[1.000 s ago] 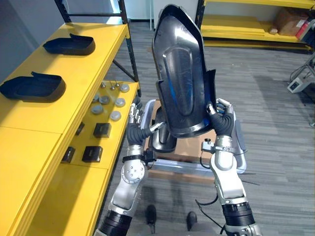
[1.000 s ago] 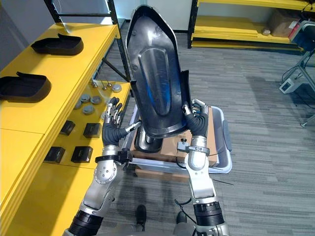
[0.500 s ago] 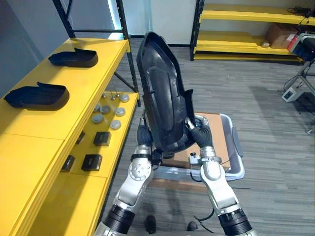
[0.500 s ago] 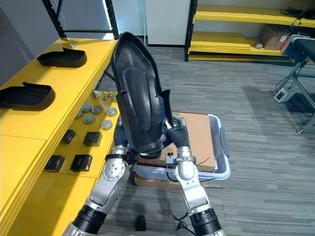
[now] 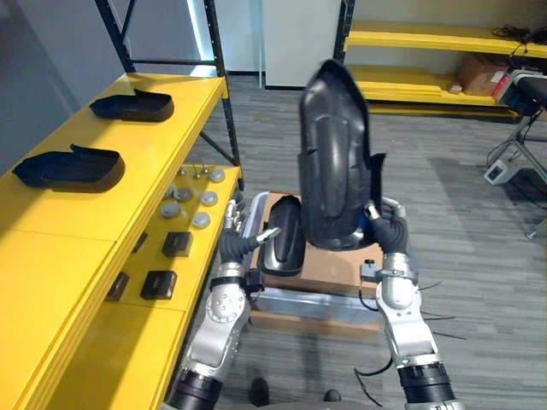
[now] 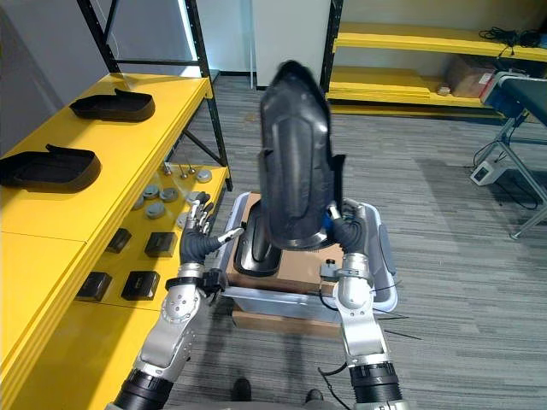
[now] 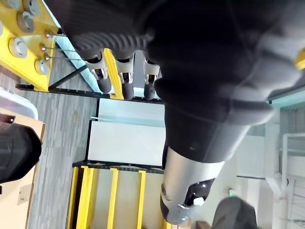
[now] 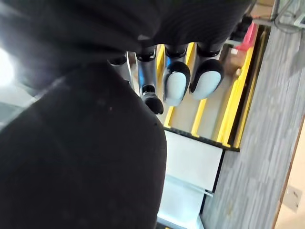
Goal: Walk over and take plastic housings, then place them on the shelf
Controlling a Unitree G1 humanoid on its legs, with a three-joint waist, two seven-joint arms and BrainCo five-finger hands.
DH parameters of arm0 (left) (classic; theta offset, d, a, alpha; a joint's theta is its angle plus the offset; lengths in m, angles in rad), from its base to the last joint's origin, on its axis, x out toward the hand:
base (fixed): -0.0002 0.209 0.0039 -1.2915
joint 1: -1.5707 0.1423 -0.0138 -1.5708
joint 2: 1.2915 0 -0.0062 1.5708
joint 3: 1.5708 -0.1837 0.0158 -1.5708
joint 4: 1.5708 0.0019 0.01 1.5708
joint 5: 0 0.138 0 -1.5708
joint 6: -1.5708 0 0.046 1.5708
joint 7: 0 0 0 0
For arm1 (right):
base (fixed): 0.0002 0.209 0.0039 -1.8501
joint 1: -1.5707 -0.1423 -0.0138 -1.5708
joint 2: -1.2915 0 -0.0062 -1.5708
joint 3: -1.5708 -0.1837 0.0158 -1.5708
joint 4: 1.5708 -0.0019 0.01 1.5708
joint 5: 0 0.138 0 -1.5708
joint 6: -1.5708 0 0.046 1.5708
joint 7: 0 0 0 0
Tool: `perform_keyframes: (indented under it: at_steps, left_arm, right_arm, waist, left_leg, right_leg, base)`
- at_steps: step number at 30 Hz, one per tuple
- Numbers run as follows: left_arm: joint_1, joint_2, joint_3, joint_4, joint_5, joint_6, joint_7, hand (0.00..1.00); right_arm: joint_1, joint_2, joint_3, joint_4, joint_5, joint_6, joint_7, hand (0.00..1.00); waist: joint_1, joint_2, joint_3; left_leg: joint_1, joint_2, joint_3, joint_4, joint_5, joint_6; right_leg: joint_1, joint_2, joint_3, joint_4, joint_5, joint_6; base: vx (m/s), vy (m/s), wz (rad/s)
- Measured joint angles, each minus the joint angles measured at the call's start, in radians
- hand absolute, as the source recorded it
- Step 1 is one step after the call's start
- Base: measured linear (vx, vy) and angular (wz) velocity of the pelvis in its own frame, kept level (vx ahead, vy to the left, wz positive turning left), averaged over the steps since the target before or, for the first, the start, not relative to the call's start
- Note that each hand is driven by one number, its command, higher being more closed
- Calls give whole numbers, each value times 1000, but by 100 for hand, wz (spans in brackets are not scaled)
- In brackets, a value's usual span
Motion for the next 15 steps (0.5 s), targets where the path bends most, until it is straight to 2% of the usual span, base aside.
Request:
perform_keyframes:
  at_steps: [5, 7, 15]
  left_arm:
    - [2, 0, -3, -45, -38, -4, -21, 0]
    - [1, 0, -12, -65, -70, -12, -23, 0]
    - [0, 1, -97, -75, -122, -19, -42, 0]
  right_arm:
    - [0, -12, 2, -5, -75, 10, 1, 100]
    - [0, -13, 5, -26, -132, 29, 1, 100]
    - [0, -20, 57, -33, -170, 36, 2, 100]
  waist:
    - [1, 0, 0]
    - [1, 0, 0]
    - [1, 1, 0]
  left_leg:
    - [-1, 0, -8, 0, 0, 1]
    - [-2, 0, -9, 0, 3, 5]
    - [0, 0, -9, 0, 4, 5]
  right_leg:
    - [2, 1, -2, -2, 3, 5]
    - [2, 1, -2, -2, 3, 5]
    - [2, 1, -2, -1, 3, 6]
  base:
    - [1, -2, 2]
    - [0, 0, 0]
    - [0, 0, 0]
